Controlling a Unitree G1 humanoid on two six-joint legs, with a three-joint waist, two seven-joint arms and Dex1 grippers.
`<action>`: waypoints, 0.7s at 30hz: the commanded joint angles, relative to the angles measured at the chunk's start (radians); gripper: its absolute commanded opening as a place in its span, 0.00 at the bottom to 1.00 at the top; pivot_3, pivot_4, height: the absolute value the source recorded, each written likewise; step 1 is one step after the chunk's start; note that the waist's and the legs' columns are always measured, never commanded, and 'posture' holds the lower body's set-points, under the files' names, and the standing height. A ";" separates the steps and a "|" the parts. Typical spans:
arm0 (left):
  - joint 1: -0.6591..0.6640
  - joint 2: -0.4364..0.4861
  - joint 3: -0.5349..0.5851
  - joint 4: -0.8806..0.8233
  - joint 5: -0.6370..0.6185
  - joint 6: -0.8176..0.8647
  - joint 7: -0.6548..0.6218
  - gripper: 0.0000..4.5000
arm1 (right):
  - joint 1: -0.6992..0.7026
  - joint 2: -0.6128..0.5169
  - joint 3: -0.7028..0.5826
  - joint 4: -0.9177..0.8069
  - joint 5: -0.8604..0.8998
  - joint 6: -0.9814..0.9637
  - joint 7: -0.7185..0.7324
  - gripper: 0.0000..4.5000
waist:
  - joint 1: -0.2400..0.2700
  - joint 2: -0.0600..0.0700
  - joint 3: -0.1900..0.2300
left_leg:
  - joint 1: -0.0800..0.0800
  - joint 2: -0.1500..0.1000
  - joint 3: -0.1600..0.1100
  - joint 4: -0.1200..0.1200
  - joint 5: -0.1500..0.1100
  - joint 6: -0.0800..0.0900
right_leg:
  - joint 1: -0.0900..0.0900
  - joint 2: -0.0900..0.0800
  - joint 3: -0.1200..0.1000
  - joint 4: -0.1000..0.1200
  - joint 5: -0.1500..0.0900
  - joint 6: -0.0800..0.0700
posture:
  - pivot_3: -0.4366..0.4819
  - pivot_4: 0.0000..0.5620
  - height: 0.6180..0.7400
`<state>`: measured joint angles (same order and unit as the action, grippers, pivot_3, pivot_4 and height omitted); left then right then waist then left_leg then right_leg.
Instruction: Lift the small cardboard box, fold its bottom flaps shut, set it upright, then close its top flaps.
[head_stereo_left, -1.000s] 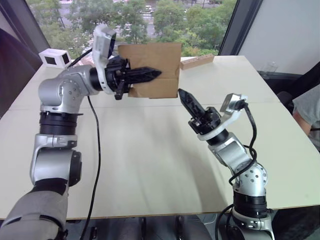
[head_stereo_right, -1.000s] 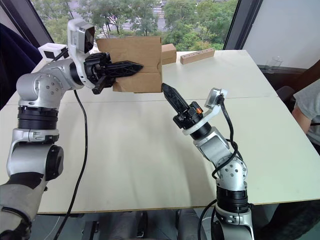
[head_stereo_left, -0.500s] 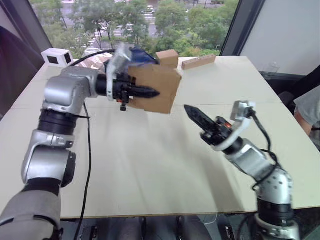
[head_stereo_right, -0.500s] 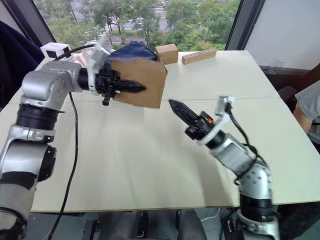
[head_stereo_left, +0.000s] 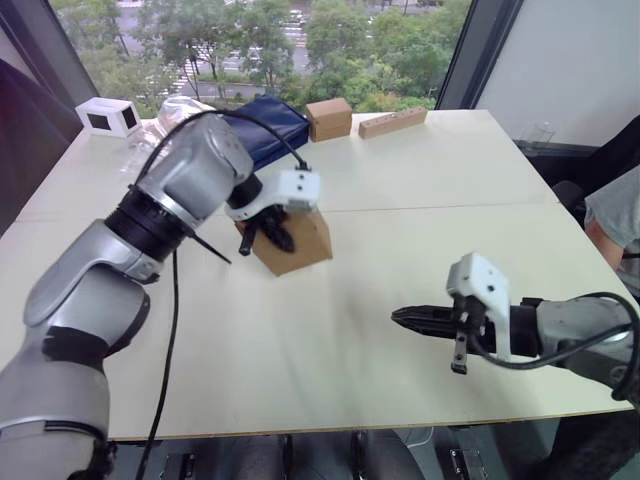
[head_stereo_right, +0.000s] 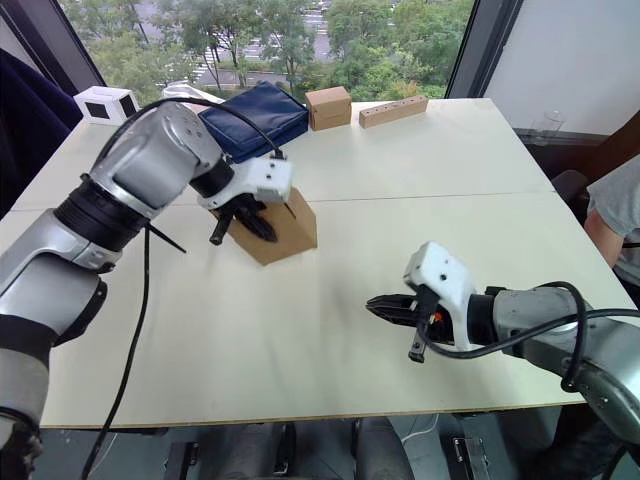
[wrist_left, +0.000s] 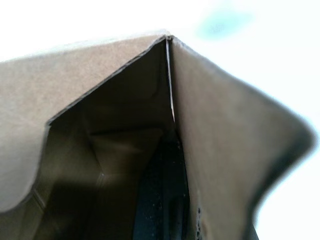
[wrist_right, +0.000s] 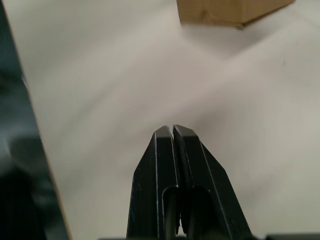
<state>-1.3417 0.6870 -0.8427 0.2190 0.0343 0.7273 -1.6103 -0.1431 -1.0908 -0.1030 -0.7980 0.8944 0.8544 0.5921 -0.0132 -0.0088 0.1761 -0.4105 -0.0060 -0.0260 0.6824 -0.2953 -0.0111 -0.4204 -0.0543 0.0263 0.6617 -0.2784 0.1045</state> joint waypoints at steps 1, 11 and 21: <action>-0.050 -0.020 -0.079 -0.070 -0.015 0.118 -0.004 0.00 | -0.025 0.029 0.013 -0.085 -0.041 0.005 -0.066 0.01 | 0.001 0.000 0.000 | 0.000 0.000 0.000 0.000 0.000 0.000 | 0.000 0.000 0.000 0.000 0.000 0.000 | 0.48 0.27 1.00; -0.028 -0.097 -0.099 -0.070 0.025 0.146 0.007 0.00 | -0.024 0.116 0.056 -0.108 -0.113 0.042 -0.151 0.01 | 0.000 0.000 0.000 | 0.000 -0.001 0.000 0.001 0.000 0.000 | 0.001 -0.001 0.000 0.000 0.000 0.000 | 0.48 0.27 1.00; -0.057 -0.127 -0.054 -0.073 -0.003 0.273 -0.003 0.66 | -0.058 0.096 0.062 -0.031 -0.175 0.045 -0.080 0.00 | 0.002 0.000 0.000 | 0.000 -0.001 0.000 0.001 0.000 0.000 | 0.001 0.000 0.000 0.000 0.000 0.000 | 0.48 0.27 1.00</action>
<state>-1.3642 0.5561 -0.9413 0.1614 0.0437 0.9691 -1.6087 -0.1926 -0.9904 -0.0201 -0.8236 0.7337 0.9161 0.4969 -0.0113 -0.0091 0.1762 -0.4106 -0.0066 -0.0264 0.6832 -0.2953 -0.0109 -0.4198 -0.0547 0.0259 0.6621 -0.2785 0.1044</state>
